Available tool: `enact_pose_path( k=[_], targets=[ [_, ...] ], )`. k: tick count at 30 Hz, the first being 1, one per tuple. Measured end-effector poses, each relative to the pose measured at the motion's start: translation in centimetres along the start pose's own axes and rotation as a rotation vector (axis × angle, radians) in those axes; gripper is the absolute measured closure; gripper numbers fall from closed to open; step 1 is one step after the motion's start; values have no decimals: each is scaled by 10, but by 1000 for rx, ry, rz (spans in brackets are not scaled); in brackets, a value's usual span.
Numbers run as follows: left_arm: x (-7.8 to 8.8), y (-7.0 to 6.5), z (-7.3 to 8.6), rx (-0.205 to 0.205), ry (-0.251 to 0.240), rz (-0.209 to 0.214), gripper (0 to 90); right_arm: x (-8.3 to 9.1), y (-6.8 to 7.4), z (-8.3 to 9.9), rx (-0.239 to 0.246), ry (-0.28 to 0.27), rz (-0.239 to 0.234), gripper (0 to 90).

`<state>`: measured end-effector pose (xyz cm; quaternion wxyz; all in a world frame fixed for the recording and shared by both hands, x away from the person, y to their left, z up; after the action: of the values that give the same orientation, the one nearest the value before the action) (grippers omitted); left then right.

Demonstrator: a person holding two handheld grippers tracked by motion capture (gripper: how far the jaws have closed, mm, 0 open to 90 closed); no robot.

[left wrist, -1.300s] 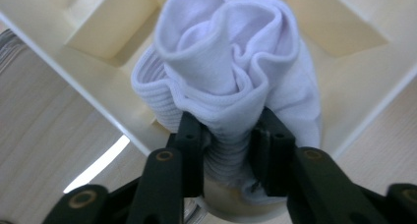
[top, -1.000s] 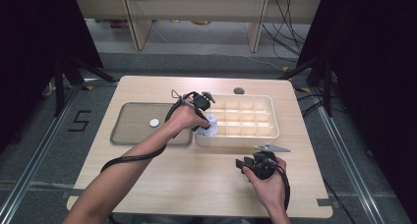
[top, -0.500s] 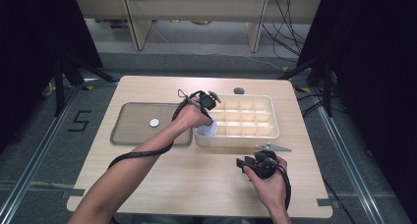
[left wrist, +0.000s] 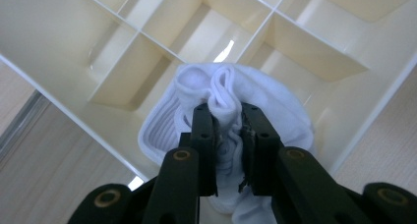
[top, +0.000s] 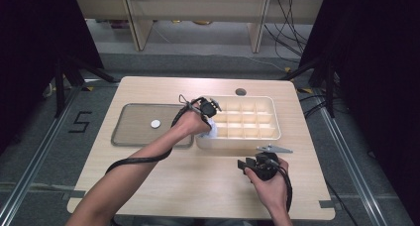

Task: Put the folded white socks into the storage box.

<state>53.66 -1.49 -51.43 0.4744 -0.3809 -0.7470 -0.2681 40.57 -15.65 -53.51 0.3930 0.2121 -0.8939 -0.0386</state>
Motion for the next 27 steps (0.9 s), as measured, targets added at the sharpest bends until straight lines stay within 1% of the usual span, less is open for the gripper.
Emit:
enact_pose_path(
  k=[1,3,4,5,6,7,8,9,10,11,12,13,15,16,17,19,20,21,22,23,24,25,26,27],
  targets=[
    [-1,0,1,6,2,5,774,0,0,1,-6,5,10,601],
    [-1,1,3,9,9,11,776,0,0,2,-2,10,-1,601],
    [-2,0,3,19,9,16,777,0,1,2,-7,13,3,601],
    [-3,1,4,22,15,17,778,-1,0,2,0,12,4,601],
    [-4,1,6,23,22,18,780,-2,1,2,9,3,-8,601],
    [-6,1,9,18,39,18,782,-2,1,2,2,2,-9,601],
    [-7,0,11,20,41,15,784,-1,1,2,-2,7,-2,601],
    [-8,0,12,26,45,17,785,-2,2,2,-7,3,-9,601],
    [-9,0,13,20,53,14,786,0,4,3,-41,21,-3,601],
    [-11,0,15,23,57,15,787,0,4,3,-34,21,-3,601],
    [-12,0,16,21,69,15,788,-2,6,3,-38,12,-19,601],
    [-13,0,17,22,75,15,789,-2,6,4,-45,22,-8,601],
    [-16,0,20,19,93,14,791,-2,8,5,-45,28,-23,601],
    [-18,0,20,18,91,16,791,-4,3,3,5,5,-12,601],
    [-19,0,21,21,97,17,791,-4,2,4,5,11,2,601],
    [-20,0,21,18,100,16,791,-4,4,5,-17,21,-2,601],
    [-19,0,21,13,111,15,792,-4,4,4,-12,16,-14,601],
    [-19,0,21,15,109,14,791,-3,3,5,-5,22,-7,600],
    [-19,0,21,14,111,15,791,-3,3,5,-5,23,-12,601],
    [-19,1,21,14,110,16,791,-4,3,5,-14,25,-2,600],
    [-19,0,21,22,103,20,789,-5,2,4,1,15,-1,599],
    [-18,1,20,25,100,27,786,-5,3,5,-1,16,-5,598],
    [-16,0,20,43,90,39,781,-5,3,5,-1,17,-7,597],
    [-13,1,19,48,83,53,772,-5,3,5,-1,18,-6,595]
  ],
)
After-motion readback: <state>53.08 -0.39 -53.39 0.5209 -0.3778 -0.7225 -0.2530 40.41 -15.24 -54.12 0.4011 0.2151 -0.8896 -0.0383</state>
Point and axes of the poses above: each handheld gripper's, and its own axes: x roughly backward along the jaws, z roughly out of its underside, y roughly to its left, the point moved 10 cm from there along -x, roughly forward along the jaws, and after that the axes turned 4 degrees about z, right-handed, at the moved point
